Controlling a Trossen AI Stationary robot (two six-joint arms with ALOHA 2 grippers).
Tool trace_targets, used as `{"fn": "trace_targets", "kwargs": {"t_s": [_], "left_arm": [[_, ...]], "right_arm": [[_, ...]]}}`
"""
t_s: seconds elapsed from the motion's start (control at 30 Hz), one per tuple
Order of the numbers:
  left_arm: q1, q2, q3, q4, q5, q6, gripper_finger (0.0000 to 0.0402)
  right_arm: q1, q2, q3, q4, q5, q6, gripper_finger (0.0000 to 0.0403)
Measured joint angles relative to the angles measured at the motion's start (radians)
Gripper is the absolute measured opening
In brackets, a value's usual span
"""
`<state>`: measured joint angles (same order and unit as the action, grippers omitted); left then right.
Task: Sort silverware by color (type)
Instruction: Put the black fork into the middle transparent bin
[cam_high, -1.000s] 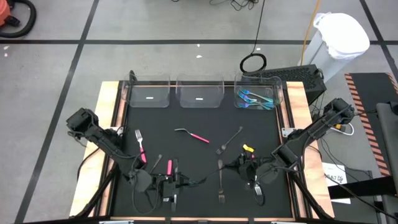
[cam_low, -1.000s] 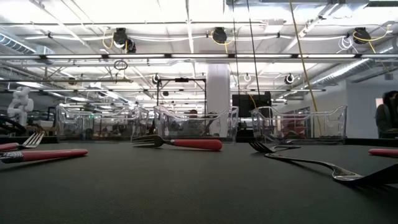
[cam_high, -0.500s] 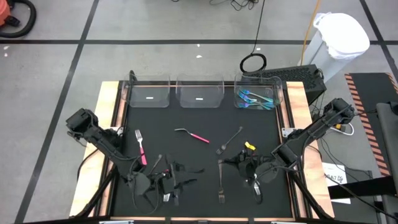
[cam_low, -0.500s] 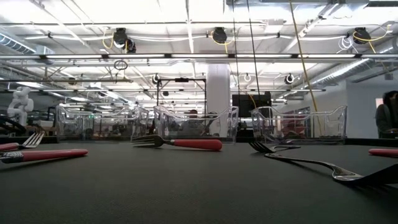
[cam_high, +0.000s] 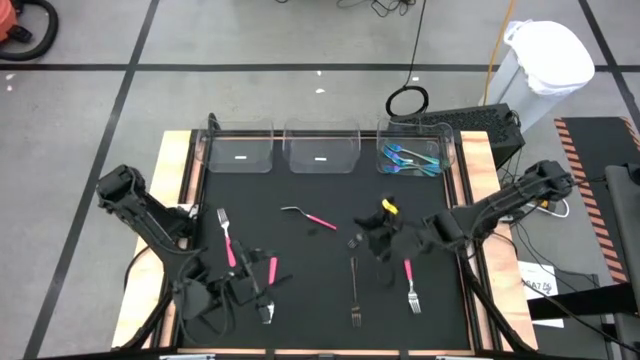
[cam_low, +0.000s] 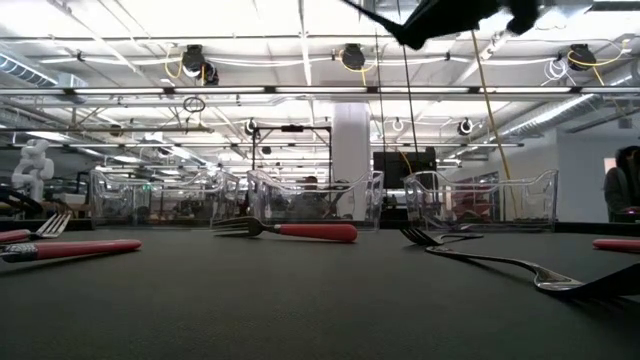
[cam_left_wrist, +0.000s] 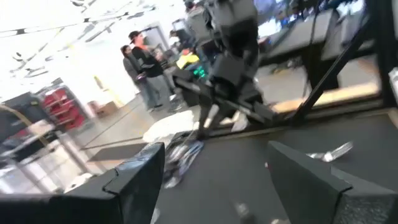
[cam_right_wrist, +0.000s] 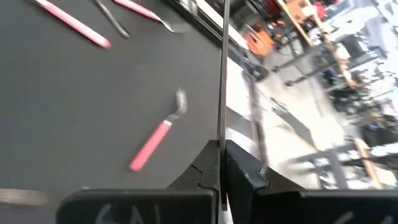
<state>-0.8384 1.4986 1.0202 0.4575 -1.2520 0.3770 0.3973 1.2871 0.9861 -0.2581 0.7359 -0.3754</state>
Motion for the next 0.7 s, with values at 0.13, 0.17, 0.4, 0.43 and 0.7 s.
{"fn": "trace_targets", "kwargs": {"t_s": [0.13, 0.17, 0.4, 0.43, 0.7], "left_arm": [[-0.015, 0.0, -0.001, -0.1, -0.061, -0.061, 0.0283], [-0.015, 0.0, -0.001, -0.122, -0.073, -0.079, 0.0283], [-0.013, 0.0, -0.001, -0.169, -0.099, -0.114, 0.0283], [-0.013, 0.0, -0.001, -0.169, -0.099, -0.118, 0.0283], [-0.005, 0.0, -0.001, -0.187, -0.099, -0.137, 0.0283]], "right_arm": [[-0.109, -0.01, 0.0, -0.002, -0.001, -0.093, 0.0003], [-0.134, -0.012, 0.0, -0.002, -0.001, -0.117, 0.0003], [-0.317, -0.014, 0.0, 0.0, -0.003, -0.26, 0.0003], [-0.342, -0.014, 0.0, 0.0, -0.001, -0.285, 0.0003], [-0.502, -0.01, 0.0, 0.09, -0.003, -0.543, 0.0003]]}}
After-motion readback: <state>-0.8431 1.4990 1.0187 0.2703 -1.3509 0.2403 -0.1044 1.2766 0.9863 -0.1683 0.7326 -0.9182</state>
